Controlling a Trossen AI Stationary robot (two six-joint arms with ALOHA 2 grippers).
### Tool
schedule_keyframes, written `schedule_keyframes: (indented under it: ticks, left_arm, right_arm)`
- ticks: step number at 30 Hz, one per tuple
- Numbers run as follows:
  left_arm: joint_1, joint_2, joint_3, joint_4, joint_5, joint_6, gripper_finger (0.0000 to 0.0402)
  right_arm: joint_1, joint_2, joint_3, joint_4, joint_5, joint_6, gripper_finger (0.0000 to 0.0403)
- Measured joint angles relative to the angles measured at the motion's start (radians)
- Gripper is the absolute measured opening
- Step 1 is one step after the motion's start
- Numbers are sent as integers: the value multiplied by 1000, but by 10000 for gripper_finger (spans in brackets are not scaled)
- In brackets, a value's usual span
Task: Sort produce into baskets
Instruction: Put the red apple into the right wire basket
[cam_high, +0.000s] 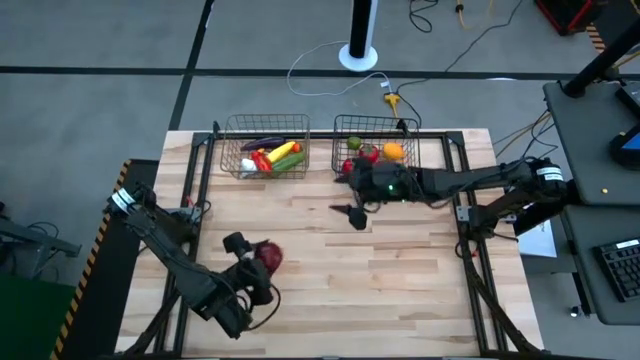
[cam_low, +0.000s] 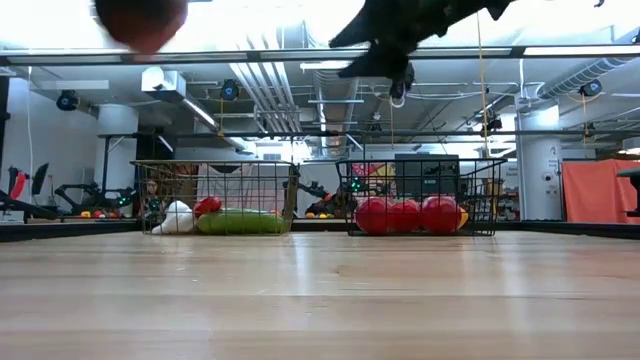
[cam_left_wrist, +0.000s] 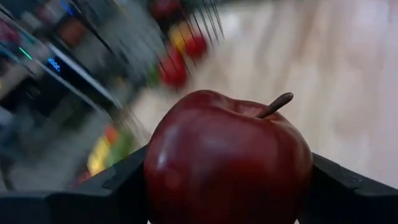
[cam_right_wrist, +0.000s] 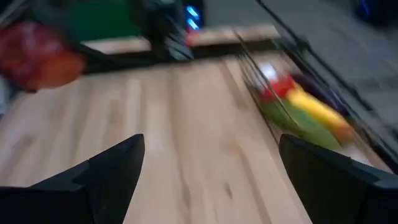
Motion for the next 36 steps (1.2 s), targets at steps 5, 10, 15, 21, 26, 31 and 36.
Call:
schedule_keyframes:
  ticks: [5, 10, 15, 21, 26, 31, 36]
  left_arm:
    - [-2, -4, 49, 3, -206, 22, 273]
    - [-2, -4, 48, 61, -338, 33, 273]
    - [18, -4, 61, 71, -356, 49, 273]
    - [50, -3, 115, 81, -331, 162, 273]
    - [120, -2, 176, 157, -272, 313, 273]
    - [220, 0, 171, 464, -85, 699, 273]
    - [321, 2, 102, 918, 193, 1102, 273]
  right_arm:
    - [69, 18, -73, 245, -20, -120, 364]
    - [117, 36, -109, 451, -75, -210, 364]
    - [146, 71, -113, 557, -128, -278, 364]
    - [146, 50, -111, 513, -124, -292, 364]
    - [145, -39, -111, 375, -105, -297, 364]
    - [129, -195, -110, 151, -36, -298, 364]
    - [117, -323, -128, 6, -35, -242, 364]
